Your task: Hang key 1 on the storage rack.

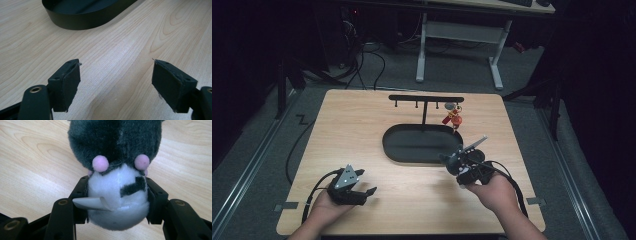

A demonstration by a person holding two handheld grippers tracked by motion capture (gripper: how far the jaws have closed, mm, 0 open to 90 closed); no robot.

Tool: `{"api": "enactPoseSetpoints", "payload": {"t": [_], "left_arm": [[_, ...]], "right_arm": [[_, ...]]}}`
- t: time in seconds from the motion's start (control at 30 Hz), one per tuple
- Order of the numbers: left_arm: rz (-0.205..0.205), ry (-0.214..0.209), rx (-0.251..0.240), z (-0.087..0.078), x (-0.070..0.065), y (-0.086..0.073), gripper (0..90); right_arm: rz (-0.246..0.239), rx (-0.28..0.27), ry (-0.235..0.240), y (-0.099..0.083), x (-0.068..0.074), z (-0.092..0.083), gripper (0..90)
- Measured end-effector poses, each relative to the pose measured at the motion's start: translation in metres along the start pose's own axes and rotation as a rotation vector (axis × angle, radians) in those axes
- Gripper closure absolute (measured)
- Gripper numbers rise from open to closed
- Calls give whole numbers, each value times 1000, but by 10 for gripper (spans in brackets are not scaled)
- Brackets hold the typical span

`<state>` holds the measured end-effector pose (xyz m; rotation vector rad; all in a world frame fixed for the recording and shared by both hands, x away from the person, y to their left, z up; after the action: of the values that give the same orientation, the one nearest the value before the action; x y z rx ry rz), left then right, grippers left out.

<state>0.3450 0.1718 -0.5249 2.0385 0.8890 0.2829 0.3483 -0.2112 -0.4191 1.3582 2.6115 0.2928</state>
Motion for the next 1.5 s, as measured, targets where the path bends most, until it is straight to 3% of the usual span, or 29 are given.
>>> {"api": "enactPoseSetpoints", "payload": {"t": [0.2, 0.33, 0.87, 1.17, 1.5], "left_arm": [[-1, 1, 0, 0, 0, 0, 231], [-6, 2, -1, -1, 0, -1, 231], [-11, -2, -7, -2, 0, -1, 231], [2, -1, -9, -1, 1, 0, 231], [-17, -1, -17, -2, 6, -1, 229]], "right_arm": [[1, 14, -2, 11, 3, -4, 478], [-22, -5, -14, 21, 3, -12, 478], [-23, -25, -29, 50, 0, -32, 477], [-19, -45, -50, 68, -10, -46, 477], [1, -56, -56, 83, -21, -56, 477]]}}
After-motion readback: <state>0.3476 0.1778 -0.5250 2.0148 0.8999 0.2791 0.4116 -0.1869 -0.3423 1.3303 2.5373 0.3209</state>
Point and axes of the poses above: each handheld gripper's, and its own axes: z roughly forward along the jaws, y roughly out of its top, x roughly to its left, the point moved 1 cm from there along z, roughly forward along the jaws, and after that the axes turned 13 degrees about -z, right-handed, at the moved point
